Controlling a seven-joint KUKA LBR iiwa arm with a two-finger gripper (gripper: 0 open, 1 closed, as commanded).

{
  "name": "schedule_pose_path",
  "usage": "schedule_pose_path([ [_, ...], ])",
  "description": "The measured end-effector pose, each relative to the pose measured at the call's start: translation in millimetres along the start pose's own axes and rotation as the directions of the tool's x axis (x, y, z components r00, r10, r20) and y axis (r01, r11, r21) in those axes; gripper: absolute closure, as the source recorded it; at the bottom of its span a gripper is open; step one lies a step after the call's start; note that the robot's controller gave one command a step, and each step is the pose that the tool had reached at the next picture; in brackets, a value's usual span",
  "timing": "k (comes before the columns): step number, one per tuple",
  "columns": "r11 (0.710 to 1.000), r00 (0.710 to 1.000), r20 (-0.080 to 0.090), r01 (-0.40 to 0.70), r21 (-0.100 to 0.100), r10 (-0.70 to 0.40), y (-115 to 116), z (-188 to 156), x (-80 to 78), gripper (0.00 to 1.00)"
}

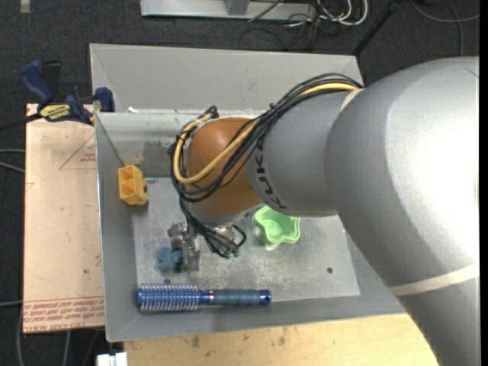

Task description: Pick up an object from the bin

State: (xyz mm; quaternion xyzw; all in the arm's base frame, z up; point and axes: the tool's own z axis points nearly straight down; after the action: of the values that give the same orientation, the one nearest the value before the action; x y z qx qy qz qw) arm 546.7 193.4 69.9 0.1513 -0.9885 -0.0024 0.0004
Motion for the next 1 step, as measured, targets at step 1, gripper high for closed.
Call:
schedule_pose_path([
  [1,1.0,1.0,0.012,0.025,0.004,-0.025,-7.2,-157.9,-8.2,1.0],
])
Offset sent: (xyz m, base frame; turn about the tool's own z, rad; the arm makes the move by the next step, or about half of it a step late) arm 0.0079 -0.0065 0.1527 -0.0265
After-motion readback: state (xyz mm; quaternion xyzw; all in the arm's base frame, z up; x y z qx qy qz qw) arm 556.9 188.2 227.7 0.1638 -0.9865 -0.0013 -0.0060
